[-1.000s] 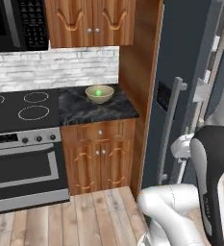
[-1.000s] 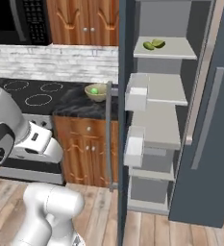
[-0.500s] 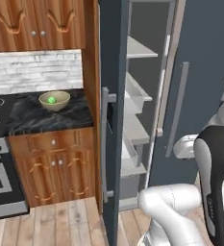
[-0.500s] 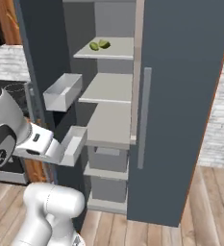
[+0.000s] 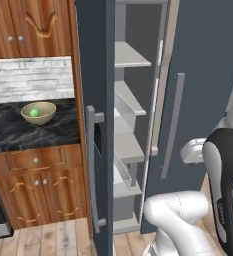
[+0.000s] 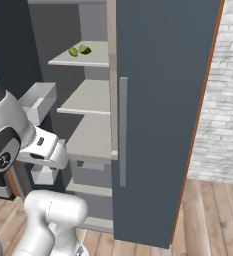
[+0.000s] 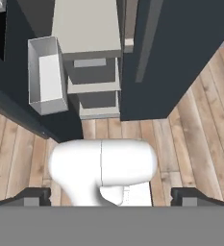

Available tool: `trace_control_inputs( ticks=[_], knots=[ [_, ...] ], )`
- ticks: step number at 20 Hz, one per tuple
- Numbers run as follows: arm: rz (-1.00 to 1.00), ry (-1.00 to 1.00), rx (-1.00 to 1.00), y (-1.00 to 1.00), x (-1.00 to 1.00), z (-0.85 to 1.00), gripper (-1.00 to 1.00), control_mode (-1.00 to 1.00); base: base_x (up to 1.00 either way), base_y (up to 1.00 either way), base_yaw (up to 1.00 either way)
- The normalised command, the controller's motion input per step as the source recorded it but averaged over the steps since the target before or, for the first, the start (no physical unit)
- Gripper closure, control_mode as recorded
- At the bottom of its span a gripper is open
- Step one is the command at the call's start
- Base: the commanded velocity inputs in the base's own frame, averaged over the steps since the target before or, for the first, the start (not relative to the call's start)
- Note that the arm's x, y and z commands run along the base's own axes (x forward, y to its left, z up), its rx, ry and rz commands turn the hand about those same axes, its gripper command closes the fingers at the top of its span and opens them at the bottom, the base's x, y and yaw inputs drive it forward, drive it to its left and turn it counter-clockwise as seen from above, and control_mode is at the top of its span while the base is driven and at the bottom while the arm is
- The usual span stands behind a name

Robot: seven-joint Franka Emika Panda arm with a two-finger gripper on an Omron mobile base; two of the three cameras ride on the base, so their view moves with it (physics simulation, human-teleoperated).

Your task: Take the mango, corn, and lemon wedge from the freezer and place them in the bowl on the counter.

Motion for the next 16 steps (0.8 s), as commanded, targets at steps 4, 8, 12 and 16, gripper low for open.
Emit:
trace_control_inputs(
  ticks=[4,8,12,16],
  knots=[
    [0.0,0.0,0.0,0.0,0.0,0.0,-1.0,1.0,0.26,-0.13,0.02],
    [0.0,0.0,0.0,0.0,0.0,0.0,-1.0,1.0,-0.26,0.01,0.0],
    [0.0,0.0,0.0,0.0,0.0,0.0,-1.0,1.0,-0.22,-0.51,0.0],
    [0.0,0.0,0.0,0.0,0.0,0.0,-1.0,1.0,0.21,-0.7,0.0]
  ],
)
